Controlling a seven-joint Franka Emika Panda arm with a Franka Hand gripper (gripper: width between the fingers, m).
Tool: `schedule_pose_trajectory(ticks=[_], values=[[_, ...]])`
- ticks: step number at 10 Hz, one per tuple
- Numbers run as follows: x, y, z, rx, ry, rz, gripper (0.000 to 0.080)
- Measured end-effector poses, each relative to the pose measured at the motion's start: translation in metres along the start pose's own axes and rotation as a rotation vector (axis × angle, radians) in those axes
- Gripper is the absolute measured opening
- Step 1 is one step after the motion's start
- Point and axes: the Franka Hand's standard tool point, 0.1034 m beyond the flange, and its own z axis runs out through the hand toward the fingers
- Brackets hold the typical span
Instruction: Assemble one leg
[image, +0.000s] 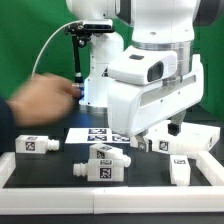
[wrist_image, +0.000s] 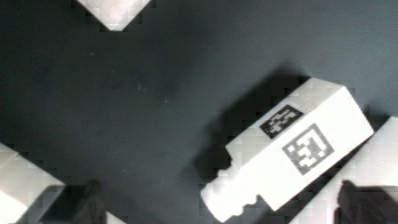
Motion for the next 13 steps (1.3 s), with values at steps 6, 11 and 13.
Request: schedule_pose_trajectory(ticks=[6,11,13], values=[[-0.0003,-0.0002,0.0004,0.0,-0.001,-0.001,0.0649],[-0.0004,-0.0002,0.0005,0.0,-0.001,-0.001,0.0649],[-0.0004,-0.0002,0.0005,0.0,-0.001,-0.001,0.0649]])
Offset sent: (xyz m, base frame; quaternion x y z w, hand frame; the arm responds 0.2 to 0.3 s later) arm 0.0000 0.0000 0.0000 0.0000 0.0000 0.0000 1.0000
